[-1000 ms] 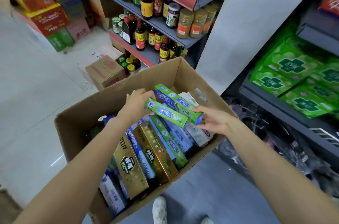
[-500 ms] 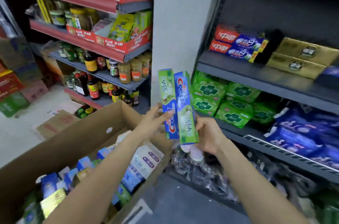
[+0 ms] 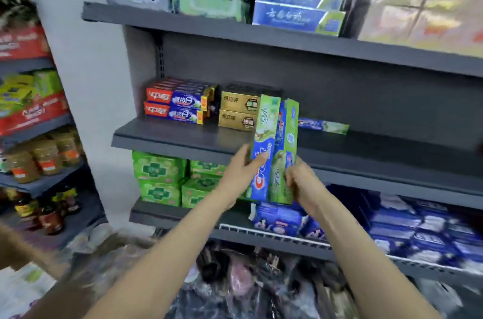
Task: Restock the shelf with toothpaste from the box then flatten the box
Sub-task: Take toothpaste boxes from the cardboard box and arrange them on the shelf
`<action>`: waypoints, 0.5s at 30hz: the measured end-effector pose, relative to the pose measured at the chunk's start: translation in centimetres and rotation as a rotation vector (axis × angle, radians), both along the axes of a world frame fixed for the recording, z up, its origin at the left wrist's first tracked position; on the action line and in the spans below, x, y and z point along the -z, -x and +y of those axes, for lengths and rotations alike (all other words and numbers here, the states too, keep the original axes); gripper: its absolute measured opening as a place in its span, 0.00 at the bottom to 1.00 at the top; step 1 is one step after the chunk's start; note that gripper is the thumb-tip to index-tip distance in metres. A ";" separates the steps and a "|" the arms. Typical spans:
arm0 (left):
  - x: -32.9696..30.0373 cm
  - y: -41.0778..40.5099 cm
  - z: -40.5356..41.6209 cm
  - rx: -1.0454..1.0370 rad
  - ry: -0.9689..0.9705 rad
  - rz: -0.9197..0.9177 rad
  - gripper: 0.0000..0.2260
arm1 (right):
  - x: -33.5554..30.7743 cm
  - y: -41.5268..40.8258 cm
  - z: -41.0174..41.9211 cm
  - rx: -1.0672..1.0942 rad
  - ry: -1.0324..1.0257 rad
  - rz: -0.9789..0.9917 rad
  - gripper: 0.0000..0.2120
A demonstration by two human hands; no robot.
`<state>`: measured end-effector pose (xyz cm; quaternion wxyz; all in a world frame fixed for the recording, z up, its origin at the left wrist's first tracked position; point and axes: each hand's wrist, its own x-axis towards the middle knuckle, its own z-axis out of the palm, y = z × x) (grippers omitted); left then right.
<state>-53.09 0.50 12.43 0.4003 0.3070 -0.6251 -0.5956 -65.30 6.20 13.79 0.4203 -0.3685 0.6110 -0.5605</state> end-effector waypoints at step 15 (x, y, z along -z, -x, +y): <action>-2.8 21.0 -9.0 -0.058 0.250 -0.211 0.20 | -3.3 21.5 -3.1 0.261 0.196 0.017 0.04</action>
